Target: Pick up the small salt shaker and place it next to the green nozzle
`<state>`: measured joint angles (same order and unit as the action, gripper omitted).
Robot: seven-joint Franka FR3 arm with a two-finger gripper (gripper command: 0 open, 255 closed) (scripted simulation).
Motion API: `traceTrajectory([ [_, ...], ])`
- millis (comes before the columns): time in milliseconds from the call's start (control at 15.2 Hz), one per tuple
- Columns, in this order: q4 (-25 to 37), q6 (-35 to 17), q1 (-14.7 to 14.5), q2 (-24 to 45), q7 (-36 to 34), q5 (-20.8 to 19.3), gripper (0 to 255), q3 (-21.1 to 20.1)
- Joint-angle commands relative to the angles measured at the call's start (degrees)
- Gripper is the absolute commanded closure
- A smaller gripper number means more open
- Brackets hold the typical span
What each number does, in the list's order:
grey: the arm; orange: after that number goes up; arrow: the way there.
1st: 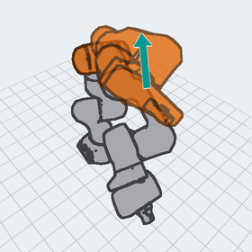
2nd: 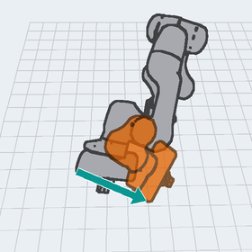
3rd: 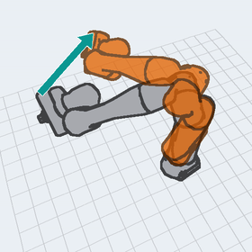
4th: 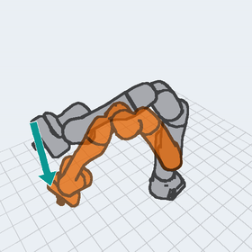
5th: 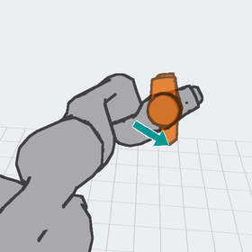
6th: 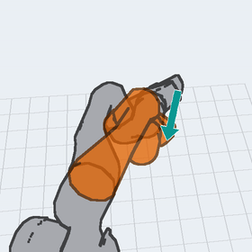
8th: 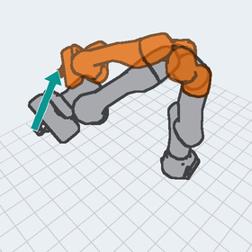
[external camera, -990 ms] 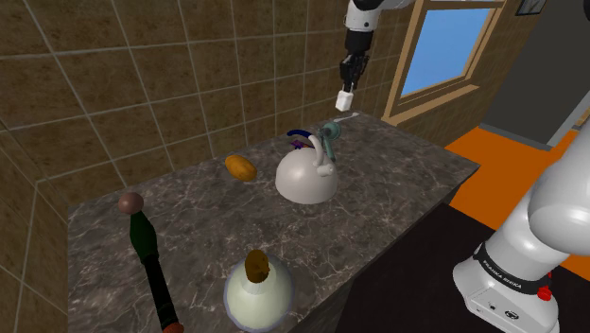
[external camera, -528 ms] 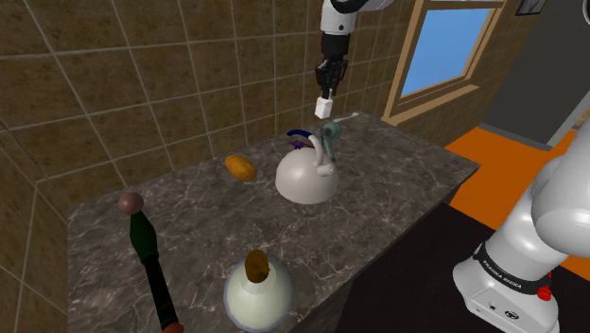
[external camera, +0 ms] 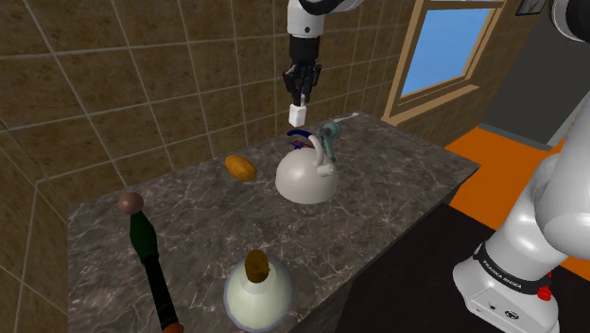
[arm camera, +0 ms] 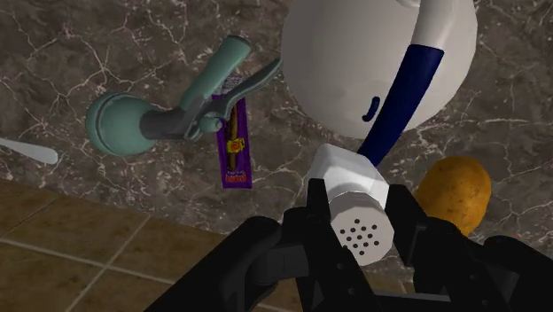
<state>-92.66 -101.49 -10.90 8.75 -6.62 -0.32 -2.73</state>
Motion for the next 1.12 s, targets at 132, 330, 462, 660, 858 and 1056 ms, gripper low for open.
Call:
traceTrajectory([
  [132, 5.46, 1.65, -2.87, 3.82, -4.85, -0.58, 255, -1.89],
  [330, 10.49, 3.12, -5.20, 7.42, -8.40, -1.23, 255, -3.16],
  [462, 14.47, 4.35, -6.86, 10.20, -10.68, -1.74, 255, -3.88],
  [660, 21.64, 6.74, -9.50, 15.04, -13.95, -2.62, 255, -4.80],
  [858, 30.98, 10.11, -12.45, 21.07, -16.96, -3.65, 255, -5.45],
  [1056, 49.73, 17.58, -16.90, 32.37, -20.00, -5.17, 255, -5.71],
])
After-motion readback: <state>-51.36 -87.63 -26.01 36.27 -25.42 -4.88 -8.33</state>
